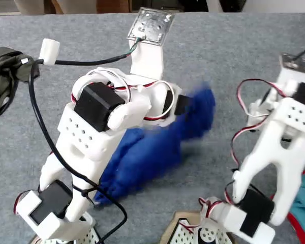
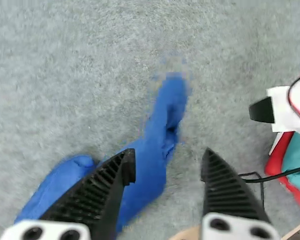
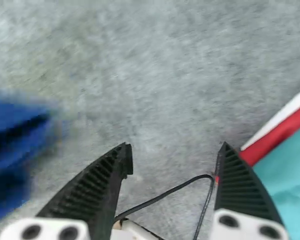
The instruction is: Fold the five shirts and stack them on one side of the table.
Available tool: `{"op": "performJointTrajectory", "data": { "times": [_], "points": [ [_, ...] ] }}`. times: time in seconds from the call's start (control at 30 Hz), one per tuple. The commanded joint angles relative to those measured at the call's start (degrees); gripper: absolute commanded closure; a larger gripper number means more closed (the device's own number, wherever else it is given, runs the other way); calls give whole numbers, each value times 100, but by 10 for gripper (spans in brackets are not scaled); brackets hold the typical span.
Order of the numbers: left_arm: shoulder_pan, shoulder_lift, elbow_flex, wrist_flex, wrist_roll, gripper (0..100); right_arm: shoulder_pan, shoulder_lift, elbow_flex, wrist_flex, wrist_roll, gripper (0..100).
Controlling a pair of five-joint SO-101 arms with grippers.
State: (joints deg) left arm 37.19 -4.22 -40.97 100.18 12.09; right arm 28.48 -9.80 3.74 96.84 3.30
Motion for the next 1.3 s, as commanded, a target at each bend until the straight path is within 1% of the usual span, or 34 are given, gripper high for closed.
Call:
{"op": "performJointTrajectory", "data": {
  "times": [0.0, 0.1, 0.23, 0.3, 0.43, 0.5, 0.57, 0.67, 0.73, 0.83, 0.97, 1.07, 1.2, 1.27],
  "points": [
    [-9, -101, 193, 26, 167, 753, 532, 207, -57, -123, 290, 725],
    [-132, -110, 334, 26, 176, 753, 945, 523, -268, -97, 563, 725],
    [-607, -119, 387, 44, 176, 754, 1297, 892, -840, 132, 844, 725],
    [-923, -119, 651, 44, 176, 754, 1288, 1024, -1226, 510, 976, 725],
    [-1618, -92, 1802, 35, 132, 754, 1156, 989, -1604, 554, 976, 726],
    [-1908, -13, 2479, 9, 132, 760, 927, 884, -1657, 554, 976, 726],
    [-2092, 189, 3024, 9, 62, 796, 681, 760, -1613, 554, 941, 727],
    [-2163, 655, 3525, 9, -404, 920, 189, 558, -1473, 554, 932, 727],
    [-2171, 1103, 3596, 9, -413, 987, -145, 426, -1288, 554, 888, 727],
    [-2171, 1763, 3587, 9, -105, 936, -567, 295, -1015, 545, 607, 727],
    [-2171, 2440, 3068, 18, 396, 900, -919, 251, -734, 536, 457, 727],
    [-2154, 2624, 2646, 44, 492, 888, -998, 251, -593, 536, 413, 727],
    [-2004, 2545, 2409, 44, 527, 807, -954, 277, -470, 536, 448, 727],
    [-1943, 2492, 2347, 44, 756, 773, -945, 277, -426, 527, 457, 727]
  ]
}}
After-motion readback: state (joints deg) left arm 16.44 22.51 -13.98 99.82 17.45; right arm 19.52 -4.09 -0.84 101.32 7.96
